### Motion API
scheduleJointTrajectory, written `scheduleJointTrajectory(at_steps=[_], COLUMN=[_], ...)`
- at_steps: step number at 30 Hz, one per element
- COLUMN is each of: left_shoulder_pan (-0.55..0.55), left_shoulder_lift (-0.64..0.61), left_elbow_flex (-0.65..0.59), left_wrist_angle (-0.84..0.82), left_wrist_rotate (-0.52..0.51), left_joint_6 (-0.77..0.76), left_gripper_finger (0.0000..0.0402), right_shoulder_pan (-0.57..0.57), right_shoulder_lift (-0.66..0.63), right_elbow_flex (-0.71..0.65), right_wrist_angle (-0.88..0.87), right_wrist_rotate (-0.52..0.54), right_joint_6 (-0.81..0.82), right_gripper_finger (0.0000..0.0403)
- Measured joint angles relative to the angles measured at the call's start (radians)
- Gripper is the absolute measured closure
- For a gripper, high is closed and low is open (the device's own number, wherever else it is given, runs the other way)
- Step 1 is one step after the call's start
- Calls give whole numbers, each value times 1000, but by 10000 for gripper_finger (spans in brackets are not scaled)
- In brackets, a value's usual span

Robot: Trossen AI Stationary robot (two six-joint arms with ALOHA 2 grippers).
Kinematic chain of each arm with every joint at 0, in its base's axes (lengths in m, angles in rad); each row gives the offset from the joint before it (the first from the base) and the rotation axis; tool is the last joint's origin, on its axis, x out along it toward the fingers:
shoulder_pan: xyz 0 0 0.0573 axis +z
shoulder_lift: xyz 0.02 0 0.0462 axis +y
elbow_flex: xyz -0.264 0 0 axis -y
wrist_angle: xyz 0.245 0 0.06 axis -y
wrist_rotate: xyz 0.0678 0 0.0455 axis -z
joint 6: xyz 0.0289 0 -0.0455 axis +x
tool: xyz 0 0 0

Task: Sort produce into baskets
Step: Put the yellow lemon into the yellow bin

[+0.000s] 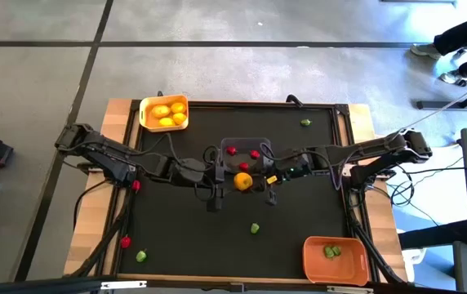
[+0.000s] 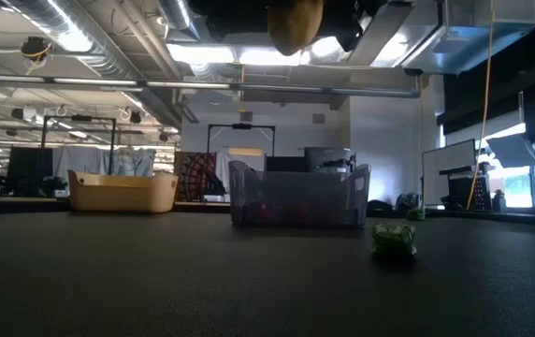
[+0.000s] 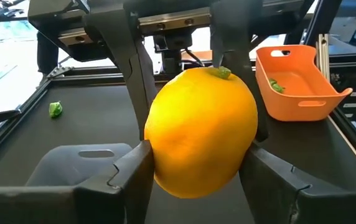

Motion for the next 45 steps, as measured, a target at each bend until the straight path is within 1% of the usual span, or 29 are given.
scheduleJointTrajectory(at_steps=[5,8,10,13,17,22,27,30,32,35,39,43,45], left_shoulder_pan=[1,2,2,2,2,6,32,57,81,123,189,284,344], left_shoulder_lift=[0,-4,-10,-15,-48,-108,-205,-266,-300,-344,-380,-390,-386], left_elbow_flex=[0,2,4,3,4,3,3,3,3,3,3,3,3], left_wrist_angle=[3,14,-1,-38,-110,-249,-431,-533,-598,-699,-839,-996,-1066], left_wrist_rotate=[-1,-4,-6,-6,-21,-63,-131,-163,-188,-211,-261,-308,-322], left_joint_6=[-7,-7,-16,-31,-67,-117,-192,-236,-266,-307,-361,-420,-452], left_gripper_finger=[198,199,198,196,195,195,194,194,194,194,194,194,194], right_shoulder_pan=[0,-1,-1,-1,0,26,90,123,134,139,139,137,137], right_shoulder_lift=[-3,-24,-53,-101,-148,-145,-136,-136,-135,-135,-135,-135,-135], right_elbow_flex=[0,1,1,2,2,-5,-66,-110,-146,-202,-264,-327,-358], right_wrist_angle=[-5,-55,-88,-169,-305,-454,-445,-422,-385,-337,-332,-341,-340], right_wrist_rotate=[0,1,1,1,0,12,24,67,92,97,90,91,122], right_joint_6=[2,1,10,42,106,199,254,288,310,346,413,444,453], right_gripper_finger=[162,128,113,100,96,96,95,95,95,95,95,95,95])
